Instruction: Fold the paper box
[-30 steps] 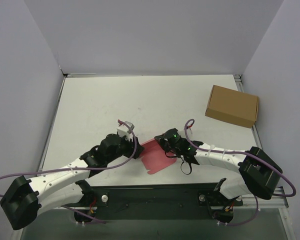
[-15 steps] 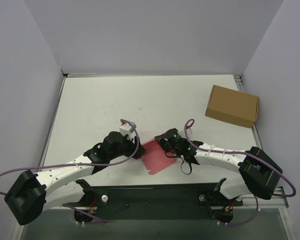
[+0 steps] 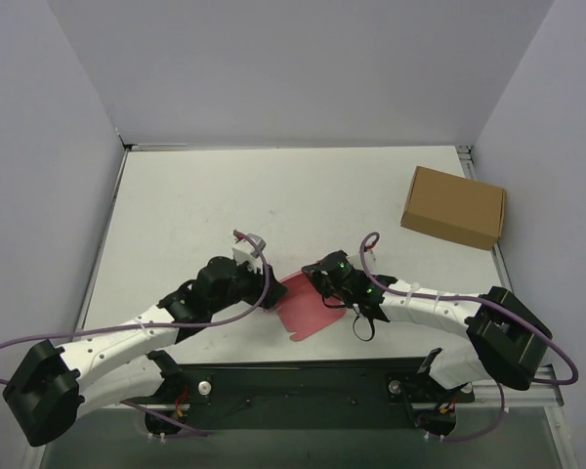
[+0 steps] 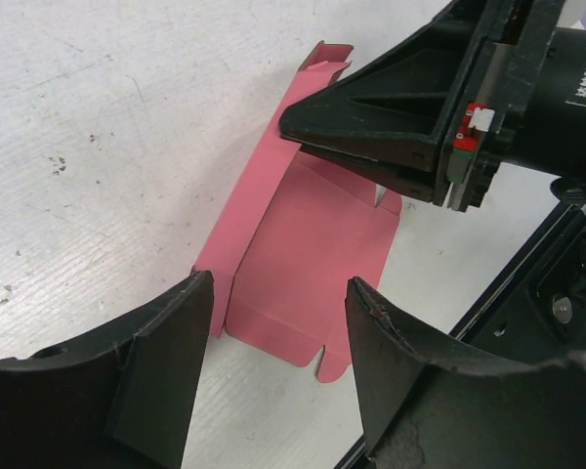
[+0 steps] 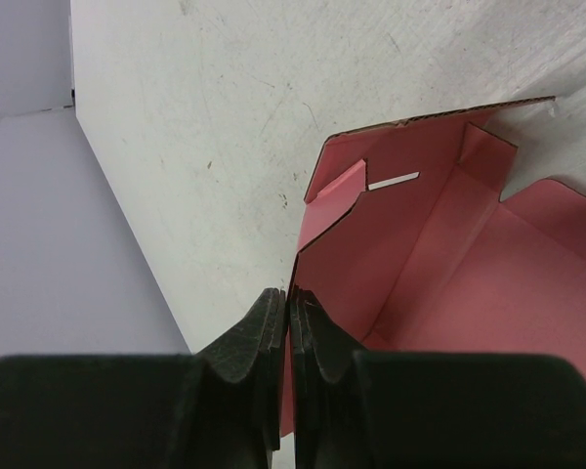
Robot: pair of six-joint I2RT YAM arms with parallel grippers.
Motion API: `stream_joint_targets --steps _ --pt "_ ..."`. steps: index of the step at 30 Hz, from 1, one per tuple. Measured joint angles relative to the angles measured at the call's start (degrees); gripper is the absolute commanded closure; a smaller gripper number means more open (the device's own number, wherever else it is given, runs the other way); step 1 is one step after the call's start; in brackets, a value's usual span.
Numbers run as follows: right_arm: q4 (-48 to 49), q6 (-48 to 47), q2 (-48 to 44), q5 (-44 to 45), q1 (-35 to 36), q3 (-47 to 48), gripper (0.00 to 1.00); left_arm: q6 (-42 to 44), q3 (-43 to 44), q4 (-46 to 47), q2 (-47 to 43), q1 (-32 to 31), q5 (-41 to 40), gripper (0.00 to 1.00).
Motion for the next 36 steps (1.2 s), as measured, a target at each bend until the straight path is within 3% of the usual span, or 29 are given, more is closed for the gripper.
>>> stream_joint_targets --steps 18,27,36 --pt "3.8 -1.6 -1.0 0.2 0.2 -2.7 1.0 -3.0 0.3 -2.6 0.3 -2.5 0.0 0.4" --pt "3.9 -1.8 -1.3 0.8 0.5 -3.1 1.0 -3.7 0.3 -2.2 4.8 -2.6 0.0 0.41" --pt "4.3 -1.8 -1.5 2.2 0.7 -3.5 1.0 -4.1 0.2 2.1 6.7 -2.6 -0.1 0.41"
